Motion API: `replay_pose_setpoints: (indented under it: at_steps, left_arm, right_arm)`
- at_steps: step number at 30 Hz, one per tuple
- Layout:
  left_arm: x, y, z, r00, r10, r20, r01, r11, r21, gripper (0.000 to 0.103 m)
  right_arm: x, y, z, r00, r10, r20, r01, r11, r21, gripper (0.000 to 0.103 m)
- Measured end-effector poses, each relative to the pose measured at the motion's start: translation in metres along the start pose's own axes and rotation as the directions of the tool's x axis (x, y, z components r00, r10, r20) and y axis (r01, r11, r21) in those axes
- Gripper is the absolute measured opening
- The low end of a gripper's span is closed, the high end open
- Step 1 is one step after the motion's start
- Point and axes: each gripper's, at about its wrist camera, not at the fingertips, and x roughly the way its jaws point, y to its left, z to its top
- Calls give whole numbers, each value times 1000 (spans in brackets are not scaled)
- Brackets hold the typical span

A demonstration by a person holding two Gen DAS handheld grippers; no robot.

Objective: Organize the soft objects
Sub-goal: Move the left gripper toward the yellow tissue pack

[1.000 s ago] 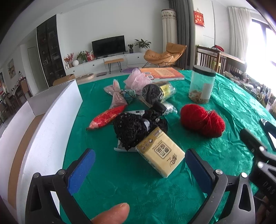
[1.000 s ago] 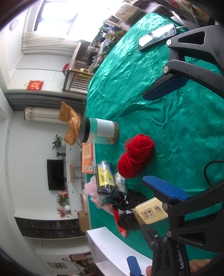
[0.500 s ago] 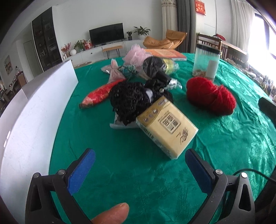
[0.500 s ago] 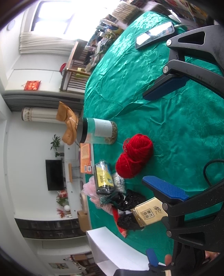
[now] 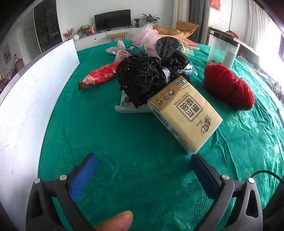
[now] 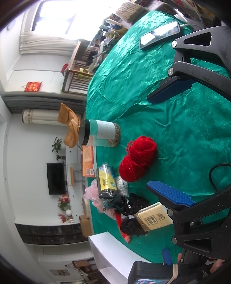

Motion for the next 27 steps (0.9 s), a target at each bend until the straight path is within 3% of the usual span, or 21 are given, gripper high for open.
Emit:
replay_pose_setpoints:
  at_steps: [27]
  left_arm:
    - [-1, 0, -3, 1000, -1, 5, 1, 1000, -4, 103]
  right_arm:
    - [1, 1, 0, 1000, 10, -9, -10, 1000, 5, 91]
